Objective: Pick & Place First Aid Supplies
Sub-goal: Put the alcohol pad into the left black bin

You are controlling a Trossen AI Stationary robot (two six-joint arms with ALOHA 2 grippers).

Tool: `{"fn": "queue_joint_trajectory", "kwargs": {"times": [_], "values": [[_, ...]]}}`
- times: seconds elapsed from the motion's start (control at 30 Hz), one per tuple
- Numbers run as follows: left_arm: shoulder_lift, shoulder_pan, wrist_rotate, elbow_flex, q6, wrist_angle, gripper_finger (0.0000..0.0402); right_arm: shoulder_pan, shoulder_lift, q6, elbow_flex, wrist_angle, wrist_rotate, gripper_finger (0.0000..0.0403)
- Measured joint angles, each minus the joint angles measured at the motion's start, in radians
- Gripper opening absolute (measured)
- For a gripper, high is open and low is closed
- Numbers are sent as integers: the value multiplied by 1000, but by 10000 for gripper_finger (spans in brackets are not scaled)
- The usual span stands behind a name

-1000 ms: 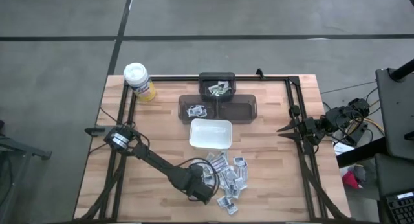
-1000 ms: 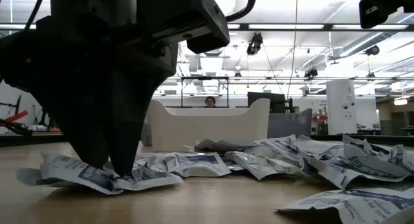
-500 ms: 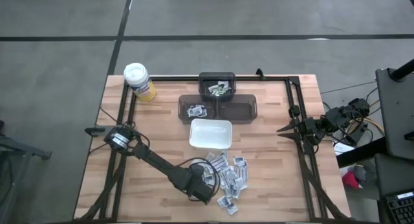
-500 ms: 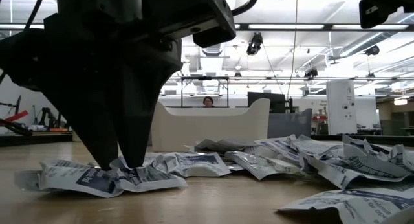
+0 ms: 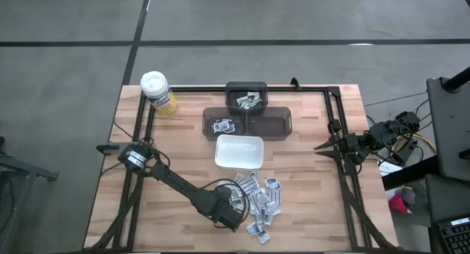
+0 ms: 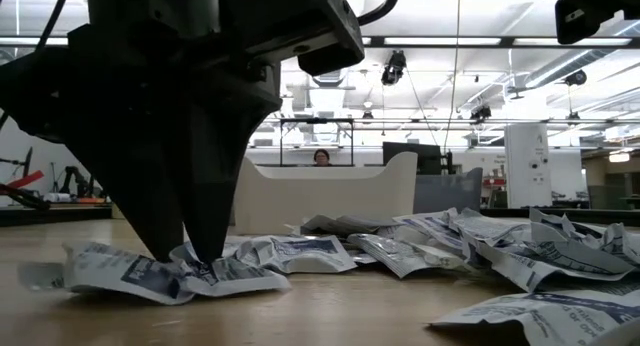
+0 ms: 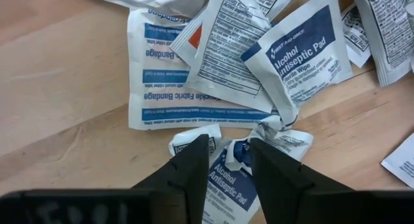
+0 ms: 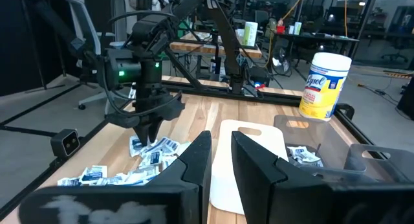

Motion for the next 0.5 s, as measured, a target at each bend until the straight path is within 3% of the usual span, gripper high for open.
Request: {"fn": "queue_joint_trajectory", "kwargs": {"times": [0.27, 0.5], "values": [[0, 0, 0, 0, 0, 3, 120, 0, 0, 0, 0, 0, 0, 59], [0, 0, -9, 0, 6, 10, 68, 0, 0, 0, 0, 0, 0, 59]]}}
